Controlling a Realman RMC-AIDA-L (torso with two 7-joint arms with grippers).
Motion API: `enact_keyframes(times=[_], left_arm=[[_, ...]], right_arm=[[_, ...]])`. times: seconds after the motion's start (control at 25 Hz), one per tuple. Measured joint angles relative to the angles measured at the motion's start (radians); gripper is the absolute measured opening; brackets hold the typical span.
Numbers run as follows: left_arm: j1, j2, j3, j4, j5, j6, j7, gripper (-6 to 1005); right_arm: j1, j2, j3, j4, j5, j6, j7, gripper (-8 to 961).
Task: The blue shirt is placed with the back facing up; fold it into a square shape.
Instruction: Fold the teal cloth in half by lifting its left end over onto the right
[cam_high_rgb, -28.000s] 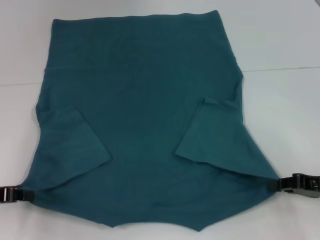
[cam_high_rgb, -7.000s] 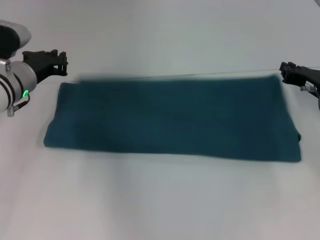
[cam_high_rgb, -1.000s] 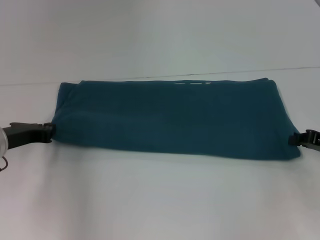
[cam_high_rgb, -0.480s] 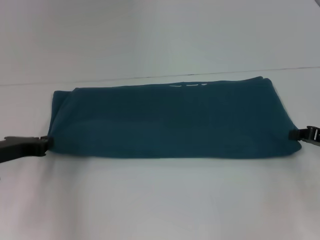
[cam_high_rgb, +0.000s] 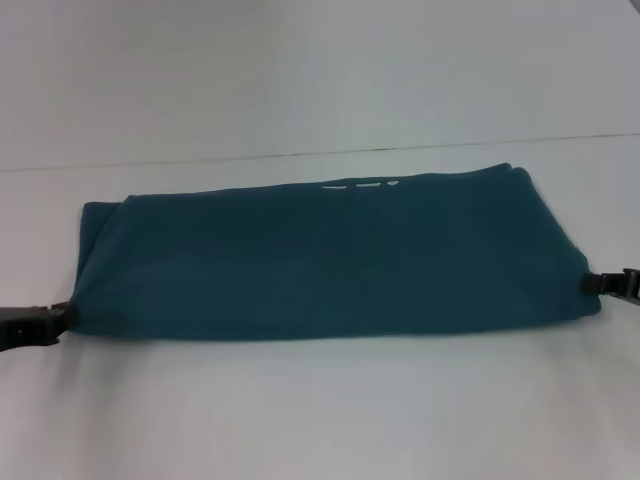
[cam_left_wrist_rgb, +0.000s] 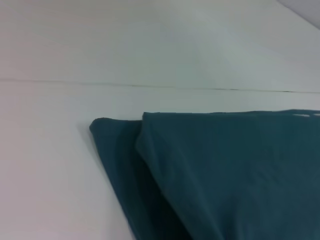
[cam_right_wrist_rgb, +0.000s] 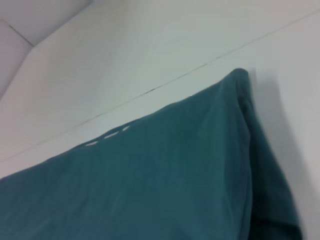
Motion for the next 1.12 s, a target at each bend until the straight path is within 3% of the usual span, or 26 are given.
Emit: enact_keyframes(times=[0.56,0.88,1.08,1.12], left_arm=[[0.018,0.002,-0.067,0.023,0.026,0.022,0.026,49],[0.015,0.004,-0.068,0.023,0.028,0.023,0.033,51],[0.012,0.006,-0.073,0.024,0.028,0.032,0.029,53],[0.012,0.006,-0.073,0.025,0.029,0.035,0.029,53]], right_arm=[[-0.051,0.012,0.028,-0.008,0.009,-0.054,-0.024,9],[-0.041,0.024,0.031,-0.008,0.011,-0.055,-0.042,9],[-0.029,0.02,0.026,-0.009,0.011,-0.086,-0.063,19],[-0.026,0.017,0.026,-0.009,0.011,-0.098,-0.071,61]])
